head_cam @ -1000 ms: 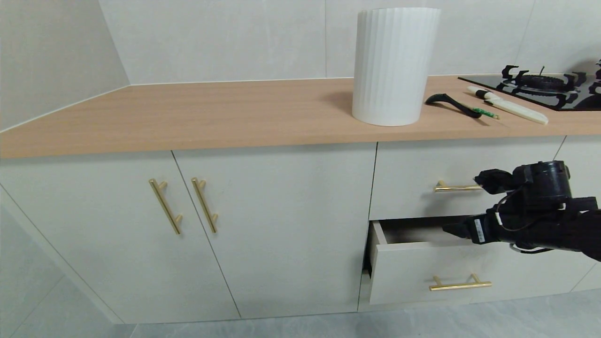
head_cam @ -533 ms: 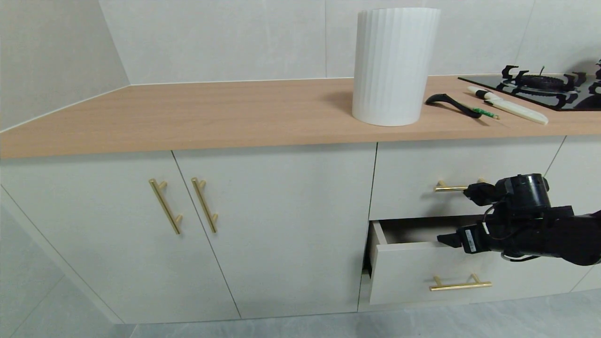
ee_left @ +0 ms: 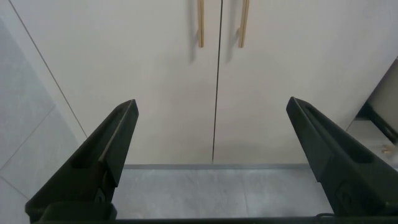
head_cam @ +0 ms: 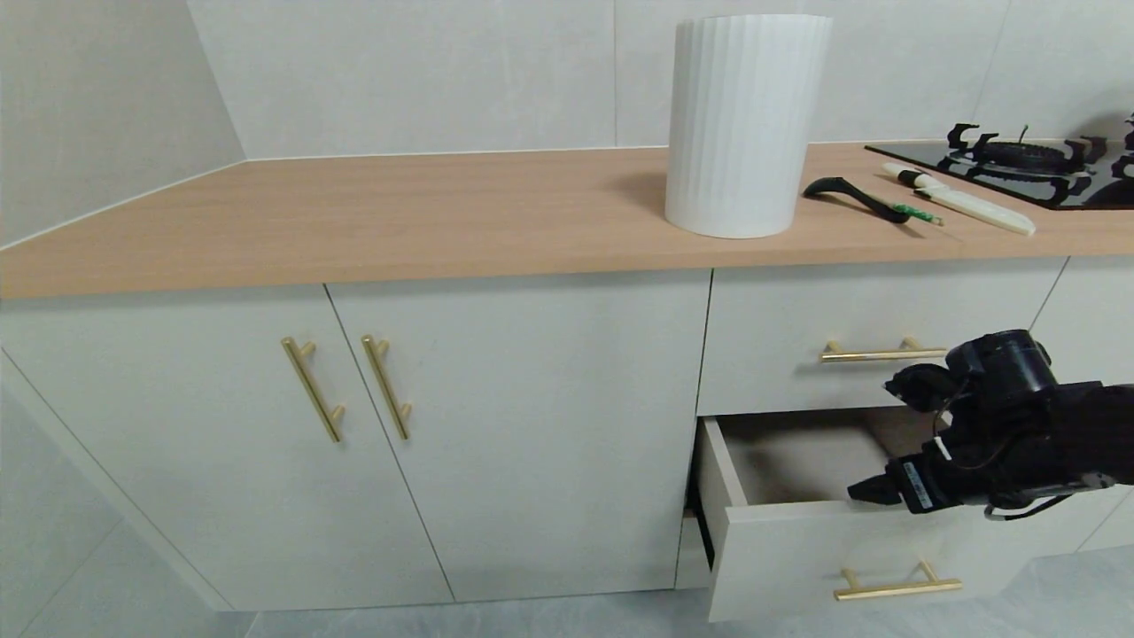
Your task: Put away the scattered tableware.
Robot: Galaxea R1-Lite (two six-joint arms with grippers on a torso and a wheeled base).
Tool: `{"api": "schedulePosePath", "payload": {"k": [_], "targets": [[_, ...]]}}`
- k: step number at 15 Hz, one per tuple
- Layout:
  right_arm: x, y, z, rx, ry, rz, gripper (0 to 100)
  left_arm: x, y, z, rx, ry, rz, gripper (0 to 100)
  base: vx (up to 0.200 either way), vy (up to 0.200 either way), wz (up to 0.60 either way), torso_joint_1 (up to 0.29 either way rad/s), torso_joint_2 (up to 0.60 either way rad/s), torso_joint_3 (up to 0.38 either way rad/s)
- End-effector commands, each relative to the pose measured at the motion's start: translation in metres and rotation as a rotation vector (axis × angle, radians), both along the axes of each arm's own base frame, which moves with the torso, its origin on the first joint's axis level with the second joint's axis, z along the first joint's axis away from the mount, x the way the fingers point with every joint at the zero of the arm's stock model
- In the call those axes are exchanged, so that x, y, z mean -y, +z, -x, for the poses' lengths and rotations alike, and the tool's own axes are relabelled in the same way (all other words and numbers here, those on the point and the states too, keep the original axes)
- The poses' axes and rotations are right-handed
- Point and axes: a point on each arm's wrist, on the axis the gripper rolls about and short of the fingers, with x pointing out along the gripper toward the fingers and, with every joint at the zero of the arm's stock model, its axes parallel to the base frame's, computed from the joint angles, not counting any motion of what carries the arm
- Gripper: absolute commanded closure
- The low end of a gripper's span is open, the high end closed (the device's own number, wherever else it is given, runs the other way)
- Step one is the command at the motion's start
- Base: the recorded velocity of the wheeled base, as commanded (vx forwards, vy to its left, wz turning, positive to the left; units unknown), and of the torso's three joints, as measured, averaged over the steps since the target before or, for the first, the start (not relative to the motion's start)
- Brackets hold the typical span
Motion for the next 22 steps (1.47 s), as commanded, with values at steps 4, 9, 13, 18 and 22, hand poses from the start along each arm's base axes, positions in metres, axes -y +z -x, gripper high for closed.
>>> {"api": "schedulePosePath", "payload": {"k": [4, 9, 13, 18, 22], "targets": [[0.000, 0.048, 0.020, 0.087, 0.011, -0.012, 0, 0.000, 0.000, 0.000, 0.000, 0.001, 0.000, 0, 0.000, 0.000, 0.00, 0.000, 0.00, 0.000], [-0.006, 0.016, 0.017, -0.041, 0.023, 0.012, 0, 0.000, 0.000, 0.000, -0.001, 0.001, 0.000, 0, 0.000, 0.000, 0.00, 0.000, 0.00, 0.000], [-0.007, 0.000, 0.038, -0.117, 0.038, 0.033, 0, 0.000, 0.000, 0.000, 0.000, 0.001, 0.000, 0, 0.000, 0.000, 0.00, 0.000, 0.00, 0.000], [-0.004, 0.004, 0.063, -0.153, 0.051, 0.052, 0, 0.000, 0.000, 0.000, 0.000, 0.001, 0.000, 0, 0.000, 0.000, 0.00, 0.000, 0.00, 0.000], [-0.005, 0.013, 0.090, -0.266, 0.113, 0.121, 0, 0.000, 0.000, 0.000, 0.000, 0.001, 0.000, 0, 0.000, 0.000, 0.00, 0.000, 0.00, 0.000]]}}
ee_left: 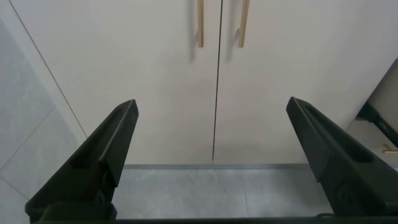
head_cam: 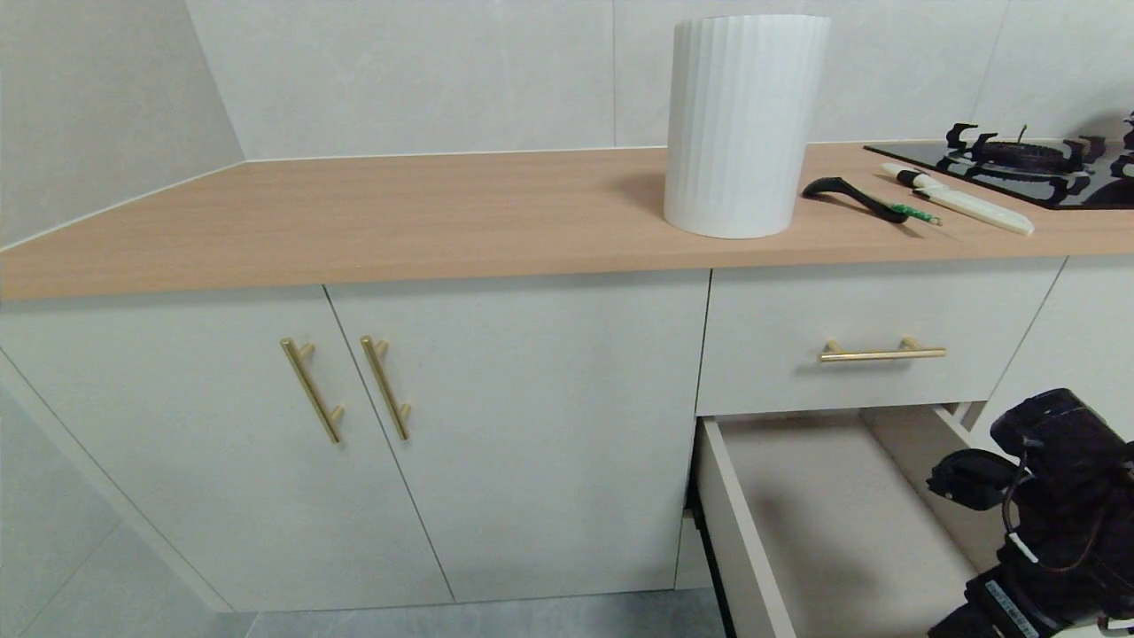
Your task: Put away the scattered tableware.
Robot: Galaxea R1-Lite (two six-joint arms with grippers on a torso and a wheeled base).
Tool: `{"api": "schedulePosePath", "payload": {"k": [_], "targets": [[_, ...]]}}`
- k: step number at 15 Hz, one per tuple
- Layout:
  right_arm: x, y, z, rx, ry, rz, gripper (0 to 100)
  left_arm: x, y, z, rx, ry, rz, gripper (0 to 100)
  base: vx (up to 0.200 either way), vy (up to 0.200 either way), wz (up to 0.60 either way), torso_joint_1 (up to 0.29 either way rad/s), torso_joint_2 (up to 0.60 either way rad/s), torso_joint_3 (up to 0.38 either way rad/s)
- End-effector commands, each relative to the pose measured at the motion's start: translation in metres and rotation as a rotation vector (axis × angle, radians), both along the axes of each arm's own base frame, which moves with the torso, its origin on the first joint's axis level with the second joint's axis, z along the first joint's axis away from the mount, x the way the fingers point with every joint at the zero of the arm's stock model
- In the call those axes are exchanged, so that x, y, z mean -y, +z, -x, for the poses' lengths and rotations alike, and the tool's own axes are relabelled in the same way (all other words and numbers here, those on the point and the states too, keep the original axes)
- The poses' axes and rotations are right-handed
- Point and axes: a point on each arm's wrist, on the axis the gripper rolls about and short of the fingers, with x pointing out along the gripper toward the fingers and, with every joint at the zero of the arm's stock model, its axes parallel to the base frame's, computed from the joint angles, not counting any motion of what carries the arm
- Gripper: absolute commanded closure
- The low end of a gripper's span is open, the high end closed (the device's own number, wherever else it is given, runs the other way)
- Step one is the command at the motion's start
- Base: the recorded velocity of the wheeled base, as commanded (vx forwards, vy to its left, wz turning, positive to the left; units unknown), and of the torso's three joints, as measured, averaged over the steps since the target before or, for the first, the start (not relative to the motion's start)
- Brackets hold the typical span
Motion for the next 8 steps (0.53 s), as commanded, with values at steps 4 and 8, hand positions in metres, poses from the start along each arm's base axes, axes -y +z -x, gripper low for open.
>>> {"api": "schedulePosePath", "payload": {"k": [4, 8], "targets": [[-0.005, 0.014, 0.015, -0.051, 0.056, 0.044, 0, 0.000, 0.000, 0.000, 0.000, 0.000, 0.000, 0, 0.000, 0.000, 0.00, 0.000, 0.00, 0.000], [-0.003, 0.058, 0.025, 0.170, 0.048, -0.014, 0, 0.000, 0.000, 0.000, 0.000, 0.000, 0.000, 0, 0.000, 0.000, 0.00, 0.000, 0.00, 0.000]]}}
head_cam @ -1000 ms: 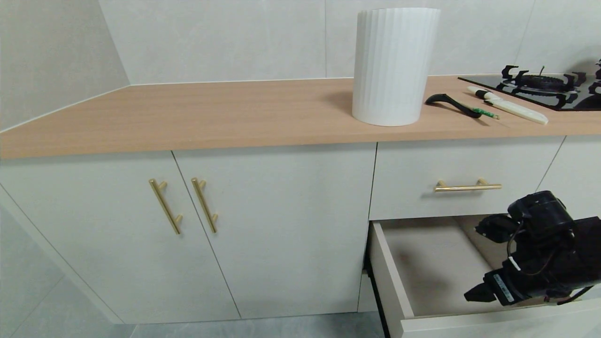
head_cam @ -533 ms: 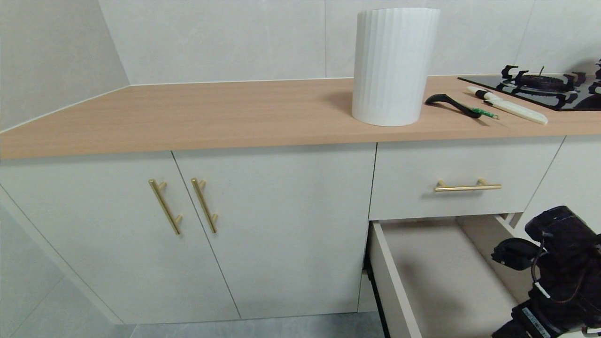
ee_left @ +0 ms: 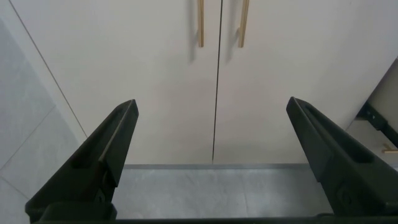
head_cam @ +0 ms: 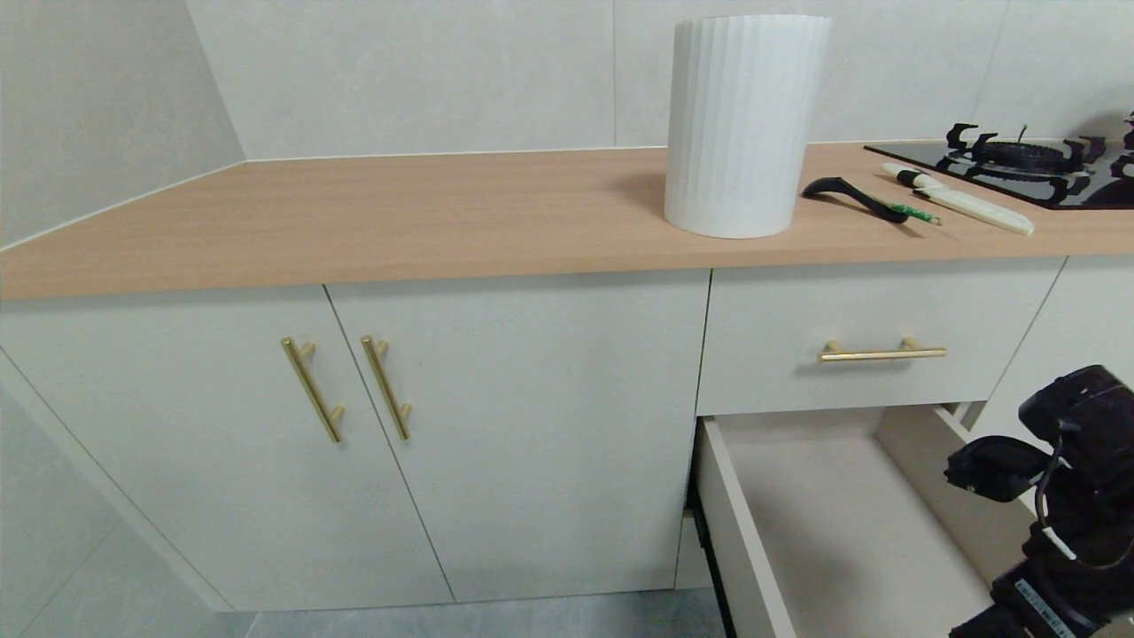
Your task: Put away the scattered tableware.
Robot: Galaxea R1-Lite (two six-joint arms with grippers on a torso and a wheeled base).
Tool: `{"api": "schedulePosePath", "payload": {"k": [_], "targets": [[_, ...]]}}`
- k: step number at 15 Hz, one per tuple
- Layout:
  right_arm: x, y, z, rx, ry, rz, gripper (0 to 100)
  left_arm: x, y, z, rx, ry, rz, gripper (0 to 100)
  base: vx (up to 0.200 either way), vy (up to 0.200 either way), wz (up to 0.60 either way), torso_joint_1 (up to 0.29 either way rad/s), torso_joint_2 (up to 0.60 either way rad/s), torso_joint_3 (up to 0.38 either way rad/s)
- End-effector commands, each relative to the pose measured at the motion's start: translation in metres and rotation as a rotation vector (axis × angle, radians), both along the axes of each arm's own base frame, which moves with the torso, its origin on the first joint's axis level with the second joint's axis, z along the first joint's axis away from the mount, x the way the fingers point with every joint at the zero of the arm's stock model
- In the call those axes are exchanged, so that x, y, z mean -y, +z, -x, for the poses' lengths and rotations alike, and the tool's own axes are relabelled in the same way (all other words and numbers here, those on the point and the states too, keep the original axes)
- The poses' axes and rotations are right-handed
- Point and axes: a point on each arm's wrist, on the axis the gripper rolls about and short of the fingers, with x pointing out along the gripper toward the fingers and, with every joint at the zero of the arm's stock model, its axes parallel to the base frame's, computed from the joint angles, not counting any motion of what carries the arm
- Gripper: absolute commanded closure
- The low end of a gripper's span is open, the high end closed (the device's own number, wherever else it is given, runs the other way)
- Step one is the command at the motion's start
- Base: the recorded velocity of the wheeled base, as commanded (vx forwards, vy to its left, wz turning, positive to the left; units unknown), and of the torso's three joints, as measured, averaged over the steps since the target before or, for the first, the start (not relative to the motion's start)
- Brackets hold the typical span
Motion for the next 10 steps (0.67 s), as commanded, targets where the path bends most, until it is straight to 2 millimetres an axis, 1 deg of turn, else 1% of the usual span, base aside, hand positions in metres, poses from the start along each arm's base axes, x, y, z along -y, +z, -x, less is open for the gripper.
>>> {"api": "schedulePosePath", "payload": {"k": [1, 3, 5, 8, 10], "targets": [[0.004, 0.039, 0.019, 0.199, -0.003, -0.062, 0, 0.000, 0.000, 0.000, 0.000, 0.000, 0.000, 0, 0.000, 0.000, 0.00, 0.000, 0.00, 0.000], [0.006, 0.065, 0.034, 0.349, 0.001, -0.188, 0, 0.000, 0.000, 0.000, 0.000, 0.000, 0.000, 0, 0.000, 0.000, 0.00, 0.000, 0.00, 0.000], [0.009, 0.077, 0.044, 0.421, -0.016, -0.216, 0, 0.000, 0.000, 0.000, -0.001, 0.000, 0.000, 0, 0.000, 0.000, 0.00, 0.000, 0.00, 0.000], [0.013, 0.088, 0.054, 0.496, -0.020, -0.232, 0, 0.000, 0.000, 0.000, 0.000, 0.000, 0.000, 0, 0.000, 0.000, 0.00, 0.000, 0.00, 0.000], [0.013, 0.091, 0.056, 0.532, -0.019, -0.235, 0, 0.000, 0.000, 0.000, 0.000, 0.000, 0.000, 0, 0.000, 0.000, 0.00, 0.004, -0.04, -0.043]]}}
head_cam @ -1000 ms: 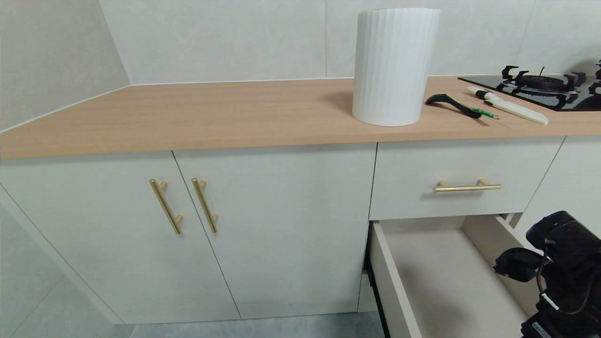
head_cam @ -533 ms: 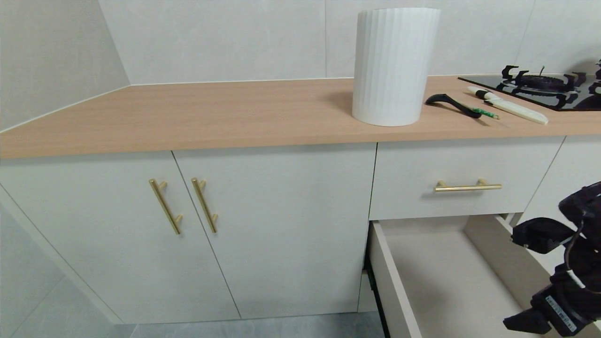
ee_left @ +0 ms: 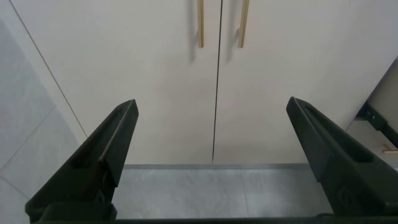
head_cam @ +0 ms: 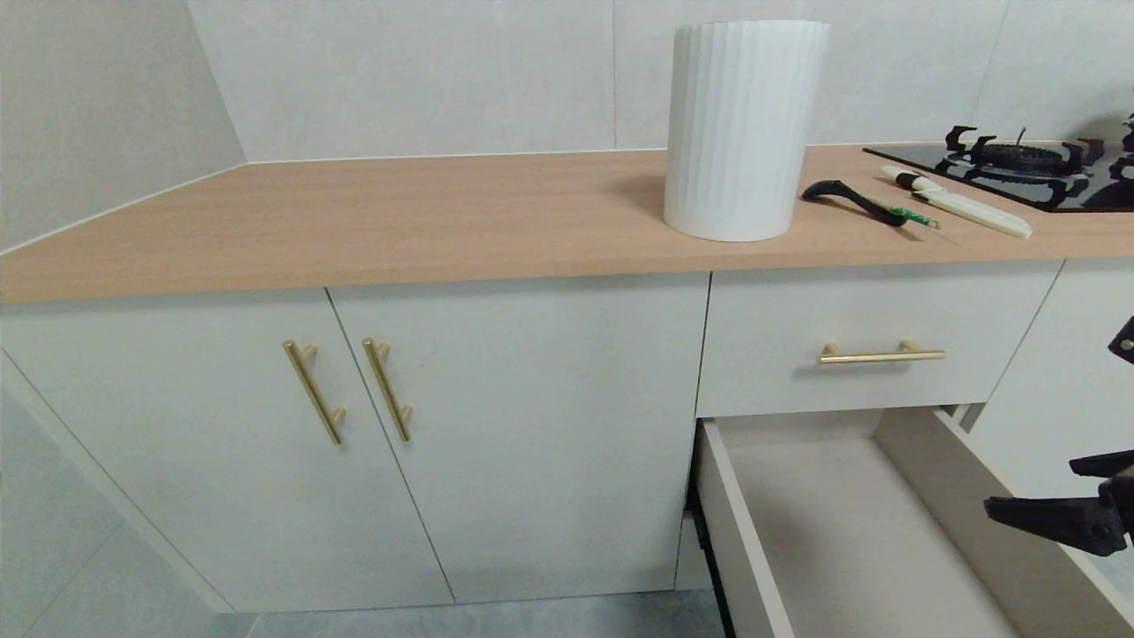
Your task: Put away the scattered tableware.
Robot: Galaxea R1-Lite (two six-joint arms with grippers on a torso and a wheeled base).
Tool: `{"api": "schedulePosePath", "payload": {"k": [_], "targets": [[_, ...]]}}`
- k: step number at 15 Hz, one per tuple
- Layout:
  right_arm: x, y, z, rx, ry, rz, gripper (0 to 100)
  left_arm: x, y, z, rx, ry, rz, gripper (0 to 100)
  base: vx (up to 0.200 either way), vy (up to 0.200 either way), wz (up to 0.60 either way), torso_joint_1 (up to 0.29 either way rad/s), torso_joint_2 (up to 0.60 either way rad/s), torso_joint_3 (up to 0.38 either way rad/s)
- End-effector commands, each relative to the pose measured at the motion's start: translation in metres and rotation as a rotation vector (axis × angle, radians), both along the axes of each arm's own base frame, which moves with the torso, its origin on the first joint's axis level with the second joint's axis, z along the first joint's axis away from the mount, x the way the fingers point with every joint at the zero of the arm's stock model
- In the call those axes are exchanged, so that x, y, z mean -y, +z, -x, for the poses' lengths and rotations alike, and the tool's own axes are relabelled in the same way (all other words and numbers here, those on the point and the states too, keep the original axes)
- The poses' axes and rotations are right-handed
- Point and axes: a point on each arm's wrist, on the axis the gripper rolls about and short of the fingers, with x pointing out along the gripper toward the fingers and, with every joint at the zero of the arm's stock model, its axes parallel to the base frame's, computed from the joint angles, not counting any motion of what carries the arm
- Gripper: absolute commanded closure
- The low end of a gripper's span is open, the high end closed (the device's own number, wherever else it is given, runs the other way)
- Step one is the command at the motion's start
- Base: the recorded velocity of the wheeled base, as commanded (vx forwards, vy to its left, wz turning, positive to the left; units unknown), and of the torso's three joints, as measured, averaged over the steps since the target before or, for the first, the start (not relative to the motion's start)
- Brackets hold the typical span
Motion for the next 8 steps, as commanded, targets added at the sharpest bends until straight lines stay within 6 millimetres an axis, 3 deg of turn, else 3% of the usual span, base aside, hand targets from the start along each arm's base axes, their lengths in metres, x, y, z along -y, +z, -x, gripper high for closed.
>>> {"api": "schedulePosePath", "payload": {"k": [1, 3, 8], "targets": [[0.0021, 0.0048, 0.0094, 0.041, -0.001, -0.005, 0, 0.0000, 0.0001, 0.0000, 0.001, 0.000, 0.000, 0, 0.000, 0.000, 0.00, 0.012, -0.25, -0.242], [0.0020, 0.0046, 0.0091, 0.039, -0.001, -0.005, 0, 0.0000, 0.0001, 0.0000, 0.001, 0.000, 0.000, 0, 0.000, 0.000, 0.00, 0.024, -0.16, -0.325], [0.0019, 0.0046, 0.0086, 0.039, -0.001, -0.005, 0, 0.0000, 0.0001, 0.0000, 0.001, 0.000, 0.000, 0, 0.000, 0.000, 0.00, 0.077, -0.49, -0.345]]}}
